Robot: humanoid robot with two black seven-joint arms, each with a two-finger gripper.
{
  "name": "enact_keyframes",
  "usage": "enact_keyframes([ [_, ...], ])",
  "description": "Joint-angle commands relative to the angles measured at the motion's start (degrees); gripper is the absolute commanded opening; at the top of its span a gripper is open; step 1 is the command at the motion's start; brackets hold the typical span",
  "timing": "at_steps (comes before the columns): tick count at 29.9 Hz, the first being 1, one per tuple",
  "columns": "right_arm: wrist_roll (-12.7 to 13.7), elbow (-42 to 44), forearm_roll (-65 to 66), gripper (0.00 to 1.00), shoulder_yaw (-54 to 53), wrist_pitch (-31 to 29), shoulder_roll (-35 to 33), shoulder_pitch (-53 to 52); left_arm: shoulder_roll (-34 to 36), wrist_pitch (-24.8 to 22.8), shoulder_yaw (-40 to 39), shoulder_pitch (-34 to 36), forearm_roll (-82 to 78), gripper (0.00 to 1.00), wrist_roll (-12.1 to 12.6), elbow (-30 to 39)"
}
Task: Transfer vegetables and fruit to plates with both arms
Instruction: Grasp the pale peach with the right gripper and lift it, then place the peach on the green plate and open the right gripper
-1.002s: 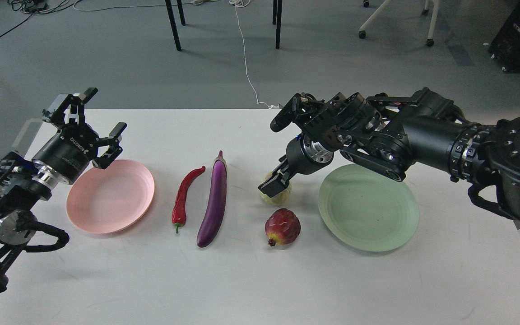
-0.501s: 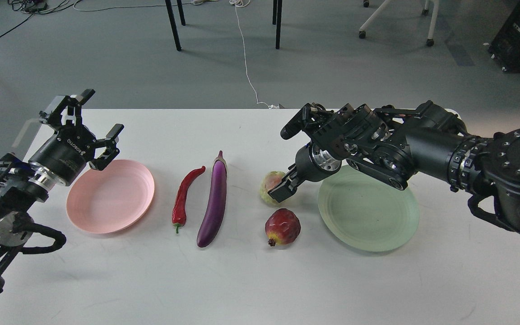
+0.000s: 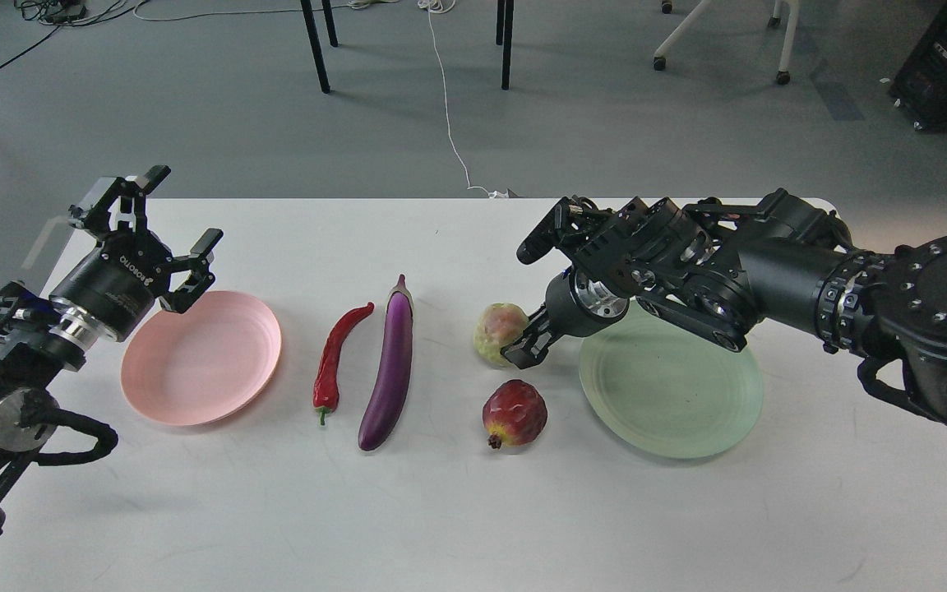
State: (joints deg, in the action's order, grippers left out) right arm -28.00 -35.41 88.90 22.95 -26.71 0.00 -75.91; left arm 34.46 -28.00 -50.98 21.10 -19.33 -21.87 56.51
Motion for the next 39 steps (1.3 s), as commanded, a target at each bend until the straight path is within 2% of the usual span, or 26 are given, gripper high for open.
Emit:
enact_keyframes([
  [1,0.0,0.0,0.0,0.51,0.0,0.0,0.0,-0.4,0.0,0.0,0.0,0.0,0.0,0.98,0.0,0.0],
  [20,0.0,-0.3,-0.2,0.51,0.0,-0.1,0.0,-3.8,0.0,0.0,-0.1,0.1,0.0,0.98,0.0,0.0],
  [26,0.0,-4.2,-0.6,0.51,0.0,-0.2,-0.4,-8.3,0.3,0.0,-0.1,0.1,-0.1,0.99,0.0,0.0],
  [31,0.0,-13.5,-0.4,0.51,0.0,-0.4,-12.4,-10.5,0.3,0.0,-0.2,0.1,-0.1,0.98,0.0,0.1],
  [35,0.0,-22.5,0.2,0.51,0.0,-0.5,-25.3,-10.8,0.3,0.0,-0.2,0.1,-0.1,0.98,0.0,0.4],
  [39,0.0,-28.8,2.1,0.51,0.1,-0.6,-35.2,-10.0,0.3,0.0,-0.2,0.1,-0.1,0.98,0.0,0.7],
])
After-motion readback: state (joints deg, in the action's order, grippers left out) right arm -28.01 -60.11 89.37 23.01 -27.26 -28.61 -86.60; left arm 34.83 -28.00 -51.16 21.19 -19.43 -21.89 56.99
